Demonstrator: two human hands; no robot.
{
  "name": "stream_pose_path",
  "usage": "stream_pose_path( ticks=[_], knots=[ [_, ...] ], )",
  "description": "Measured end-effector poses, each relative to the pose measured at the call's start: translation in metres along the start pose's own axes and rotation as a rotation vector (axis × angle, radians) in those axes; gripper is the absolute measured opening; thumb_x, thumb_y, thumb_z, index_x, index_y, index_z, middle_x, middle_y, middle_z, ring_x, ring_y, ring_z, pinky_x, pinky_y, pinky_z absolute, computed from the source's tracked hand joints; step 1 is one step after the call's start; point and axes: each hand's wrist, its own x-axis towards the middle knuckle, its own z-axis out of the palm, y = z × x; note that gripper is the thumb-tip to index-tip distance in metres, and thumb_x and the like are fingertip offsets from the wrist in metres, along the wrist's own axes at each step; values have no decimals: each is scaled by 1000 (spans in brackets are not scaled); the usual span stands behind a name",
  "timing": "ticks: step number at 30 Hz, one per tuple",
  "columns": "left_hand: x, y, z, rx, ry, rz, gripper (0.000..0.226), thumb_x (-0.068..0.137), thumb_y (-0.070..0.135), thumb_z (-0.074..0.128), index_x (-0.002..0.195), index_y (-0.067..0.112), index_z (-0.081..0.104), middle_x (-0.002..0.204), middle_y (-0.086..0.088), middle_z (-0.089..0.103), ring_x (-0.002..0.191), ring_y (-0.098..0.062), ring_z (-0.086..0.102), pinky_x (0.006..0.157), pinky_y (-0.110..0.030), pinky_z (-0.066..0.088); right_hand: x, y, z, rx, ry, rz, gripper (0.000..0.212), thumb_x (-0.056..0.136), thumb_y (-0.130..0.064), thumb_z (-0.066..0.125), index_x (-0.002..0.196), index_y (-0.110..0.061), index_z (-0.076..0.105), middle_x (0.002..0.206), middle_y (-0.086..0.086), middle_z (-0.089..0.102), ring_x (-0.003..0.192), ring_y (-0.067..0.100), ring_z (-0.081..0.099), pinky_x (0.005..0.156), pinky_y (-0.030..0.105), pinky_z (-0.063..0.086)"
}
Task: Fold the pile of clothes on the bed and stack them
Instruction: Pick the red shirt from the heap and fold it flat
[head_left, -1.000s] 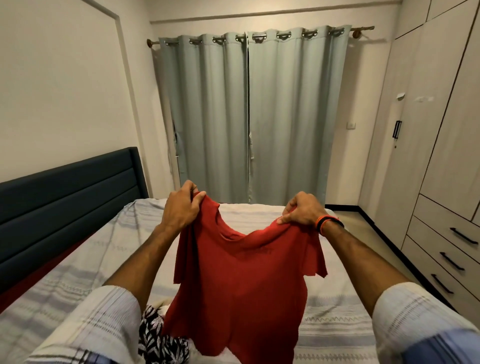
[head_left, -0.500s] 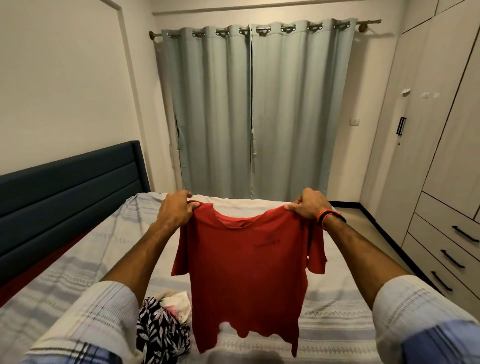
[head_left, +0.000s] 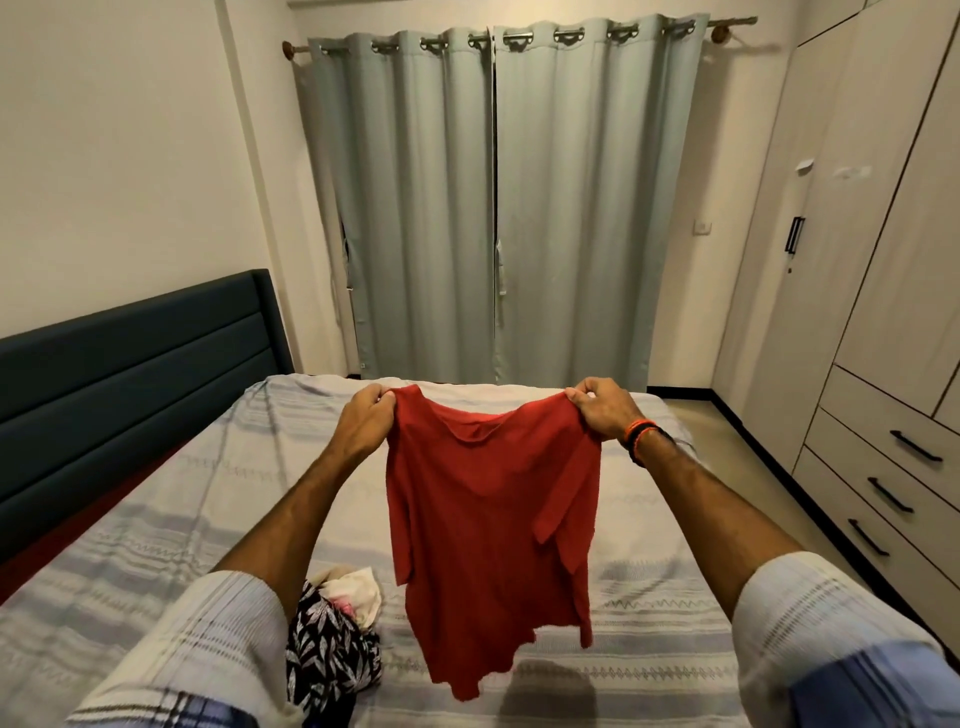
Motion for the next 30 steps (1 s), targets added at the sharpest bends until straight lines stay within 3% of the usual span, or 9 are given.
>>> stream_pose_path(
  ticks=[5,10,14,16,19,22,24,27,30],
  knots=[
    [-5,4,6,-108,20,48,39,101,32,45,71,10,56,74,-2,57,69,-15,49,64,-30,39,-7,6,3,304,-159,118,18,96,-10,57,79,-17,60,66,3,50,54,14,41,51,20,33],
    [-3,-1,4,-11,59,54,42,101,30,45,62,16,46,63,0,50,61,-17,44,62,-32,36,-9,9,3,669,-126,249,34,92,11,54,123,-3,59,110,18,65,76,17,62,58,22,57],
    [-2,-5,2,-146,38,-81,12,96,18,54,85,17,58,81,1,58,72,-14,51,66,-28,40,-8,10,10,721,-100,253,33,88,7,63,121,4,62,112,16,67,97,23,65,86,32,55],
    [-7,0,3,-262,-46,-94,6,95,11,58,96,17,59,82,-2,59,66,-13,51,57,-24,41,-10,5,16,748,-139,243,37,83,2,73,118,6,64,102,13,69,89,21,66,83,31,58],
    [-15,13,10,-321,-194,-54,23,91,-7,52,87,12,66,76,-7,66,53,-9,55,45,-15,42,-16,-8,24,676,-235,235,41,76,0,81,113,10,66,99,13,72,81,21,66,82,38,59],
    [-19,18,18,-199,-252,-12,42,84,-17,40,86,6,75,87,-9,73,76,-15,66,67,-19,56,-15,-14,31,508,-320,233,32,71,-4,85,98,6,74,88,12,74,76,25,68,88,53,56],
    [-19,20,20,-138,-217,-35,34,84,-9,50,87,10,79,88,-4,75,80,-13,66,76,-24,55,-11,-15,33,300,-331,188,25,67,-15,90,86,-2,79,89,16,75,77,26,67,89,56,55],
    [-17,18,17,-93,-137,-37,6,81,16,74,81,17,80,81,2,74,75,-8,64,68,-21,51,-10,-13,30,82,-323,91,26,76,-19,84,95,-2,78,99,13,75,82,20,64,91,42,57],
    [-11,9,12,-25,-80,0,12,75,27,83,78,17,78,79,2,74,75,-11,67,73,-27,56,-6,-3,23,61,-206,59,26,73,-28,86,93,-12,80,95,6,76,89,19,68,90,38,56]
  ],
)
